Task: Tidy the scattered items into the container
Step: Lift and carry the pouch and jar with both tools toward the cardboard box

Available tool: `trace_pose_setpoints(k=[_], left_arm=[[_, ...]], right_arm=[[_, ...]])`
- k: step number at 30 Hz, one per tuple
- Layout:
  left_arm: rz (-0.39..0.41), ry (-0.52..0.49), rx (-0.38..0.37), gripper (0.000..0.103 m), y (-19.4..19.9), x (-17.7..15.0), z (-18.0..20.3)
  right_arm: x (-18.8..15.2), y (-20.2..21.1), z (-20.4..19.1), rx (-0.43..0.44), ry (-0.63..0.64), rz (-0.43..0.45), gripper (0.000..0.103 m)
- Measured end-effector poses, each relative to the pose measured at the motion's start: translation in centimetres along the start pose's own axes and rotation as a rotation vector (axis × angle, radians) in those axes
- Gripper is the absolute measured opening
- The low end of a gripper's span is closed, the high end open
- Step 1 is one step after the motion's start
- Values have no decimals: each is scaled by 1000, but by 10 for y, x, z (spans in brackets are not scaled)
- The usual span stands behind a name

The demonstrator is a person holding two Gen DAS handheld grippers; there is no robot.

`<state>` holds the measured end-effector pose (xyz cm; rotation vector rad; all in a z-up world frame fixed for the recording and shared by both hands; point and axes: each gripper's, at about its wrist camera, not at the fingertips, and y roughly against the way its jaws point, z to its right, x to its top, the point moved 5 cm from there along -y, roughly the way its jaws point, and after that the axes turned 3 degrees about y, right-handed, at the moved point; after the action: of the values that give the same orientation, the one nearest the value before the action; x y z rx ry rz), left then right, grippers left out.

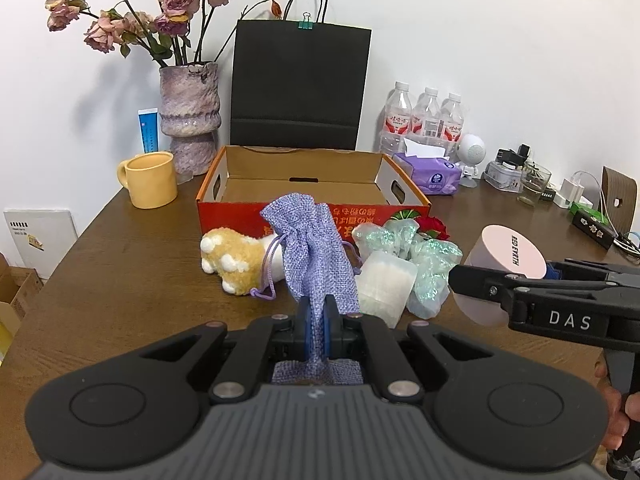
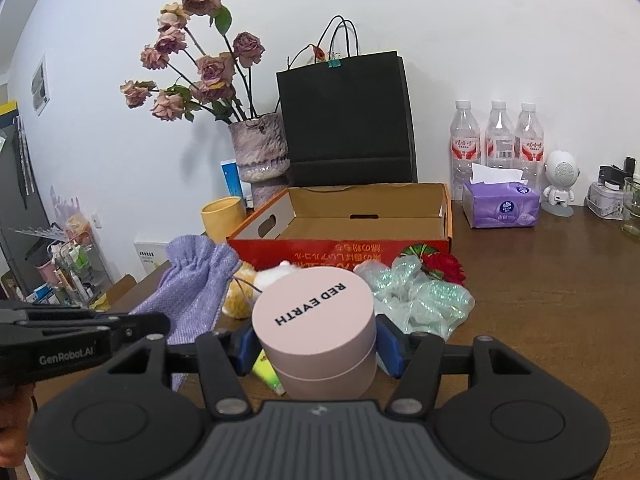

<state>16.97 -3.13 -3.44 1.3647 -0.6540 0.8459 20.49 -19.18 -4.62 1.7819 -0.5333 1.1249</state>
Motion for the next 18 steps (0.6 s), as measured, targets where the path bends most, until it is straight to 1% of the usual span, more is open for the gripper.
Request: trace_pose_setpoints(k=[11, 18], left_arm=[[12, 31, -11, 6, -10, 24, -2], [7, 22, 3, 6, -23, 42, 1]], right_arm=[[28, -15, 7, -19, 6, 13, 57], [42, -28, 9, -18, 8, 13, 57]])
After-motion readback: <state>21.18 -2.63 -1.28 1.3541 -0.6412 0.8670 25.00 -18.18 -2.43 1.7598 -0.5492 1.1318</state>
